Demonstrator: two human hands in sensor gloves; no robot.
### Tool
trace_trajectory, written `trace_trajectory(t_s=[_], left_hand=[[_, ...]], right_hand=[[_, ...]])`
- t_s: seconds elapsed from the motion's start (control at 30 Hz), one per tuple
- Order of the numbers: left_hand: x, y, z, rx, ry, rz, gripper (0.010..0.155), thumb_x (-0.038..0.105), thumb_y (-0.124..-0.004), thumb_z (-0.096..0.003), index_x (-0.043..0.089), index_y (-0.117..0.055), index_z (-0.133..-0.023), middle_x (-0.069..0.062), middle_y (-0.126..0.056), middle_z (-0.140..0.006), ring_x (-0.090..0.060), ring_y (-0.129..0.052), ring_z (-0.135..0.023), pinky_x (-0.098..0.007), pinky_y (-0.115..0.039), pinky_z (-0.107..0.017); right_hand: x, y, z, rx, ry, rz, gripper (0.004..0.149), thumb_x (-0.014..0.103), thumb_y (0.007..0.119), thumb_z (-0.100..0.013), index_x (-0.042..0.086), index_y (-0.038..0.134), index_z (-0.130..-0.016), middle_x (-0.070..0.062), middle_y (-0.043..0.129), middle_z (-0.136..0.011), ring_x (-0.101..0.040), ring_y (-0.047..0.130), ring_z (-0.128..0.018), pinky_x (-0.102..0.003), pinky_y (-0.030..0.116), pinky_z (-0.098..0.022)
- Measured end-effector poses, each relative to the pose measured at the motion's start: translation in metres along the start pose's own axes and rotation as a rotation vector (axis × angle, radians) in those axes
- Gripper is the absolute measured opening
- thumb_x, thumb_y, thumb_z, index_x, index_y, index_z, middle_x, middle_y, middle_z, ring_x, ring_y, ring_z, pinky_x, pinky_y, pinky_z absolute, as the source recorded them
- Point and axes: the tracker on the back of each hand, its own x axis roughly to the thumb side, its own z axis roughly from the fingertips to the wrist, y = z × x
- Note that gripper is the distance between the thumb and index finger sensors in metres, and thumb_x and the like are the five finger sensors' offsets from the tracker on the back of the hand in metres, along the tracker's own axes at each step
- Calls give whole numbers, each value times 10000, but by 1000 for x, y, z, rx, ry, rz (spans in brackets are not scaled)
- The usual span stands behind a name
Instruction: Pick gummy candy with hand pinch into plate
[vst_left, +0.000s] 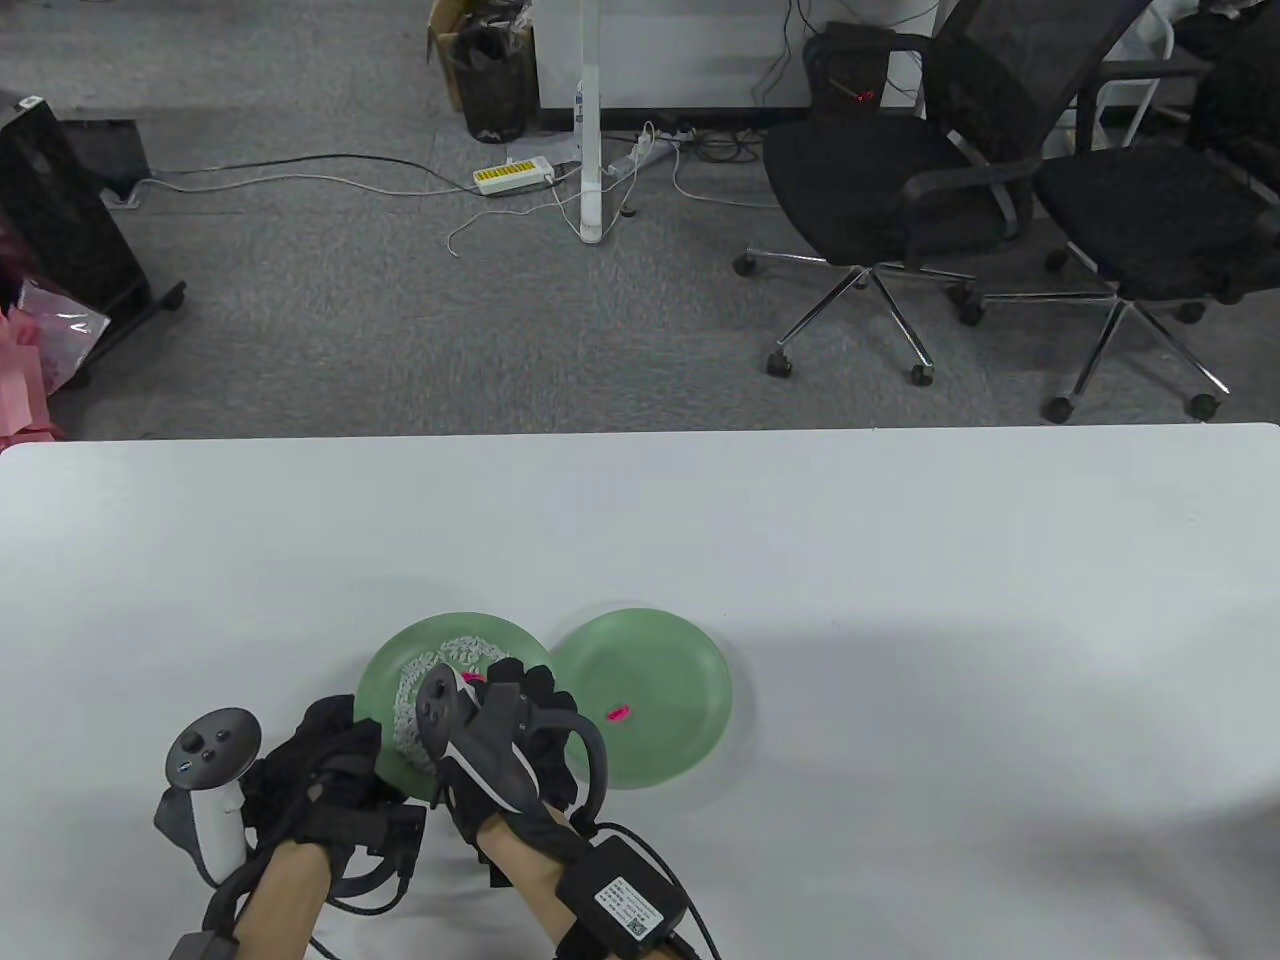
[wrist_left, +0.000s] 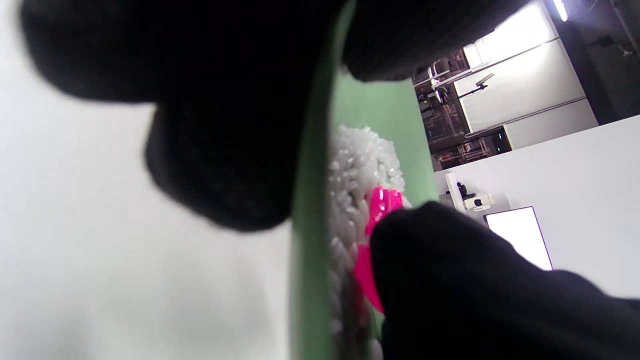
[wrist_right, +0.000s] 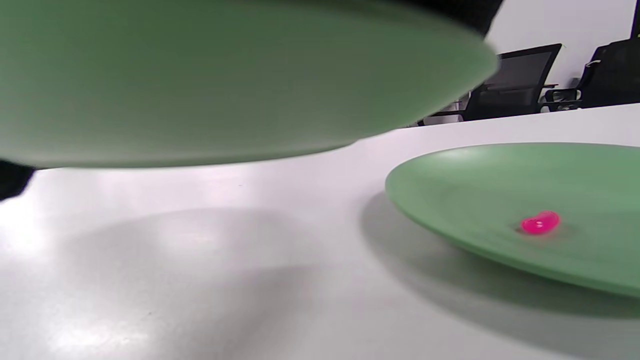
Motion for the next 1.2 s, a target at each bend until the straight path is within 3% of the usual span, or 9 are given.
trace_trajectory(t_s=[0.4,0.93,1.07,1.2], left_hand=[[-1,0,-2,13,3,18,531,304,-801,-422,175,-748,-934,-65,-987,-739,-276,-1130,-208,-299,-954,-135],[-5,1,-6,32,-6,0,528,313,-808,-420,187,-760,-930,-55,-994,-737,-274,-1131,-208,-303,-951,-136],[-7,4,-7,32,-6,-1,528,312,-810,-421,189,-762,-932,-52,-999,-733,-275,-1130,-211,-308,-950,-139],[-8,10,-10,45,-1,8,527,311,-810,-421,187,-762,-932,-54,-999,-732,-275,-1130,-209,-308,-949,-138]], right_hand=[[3,3,1,-33,3,-50,508,544,868,-315,225,947,-702,21,838,-836,-268,822,-718,-508,683,-606],[-8,8,-5,16,4,-209,429,500,874,-321,241,944,-655,35,837,-826,-262,818,-717,-510,679,-610],[-32,-7,-12,-24,55,-349,426,498,859,-326,241,940,-657,35,836,-824,-261,822,-712,-509,686,-603],[-86,-29,-29,-118,163,-401,419,490,862,-327,240,946,-653,34,841,-819,-263,826,-706,-508,689,-599]])
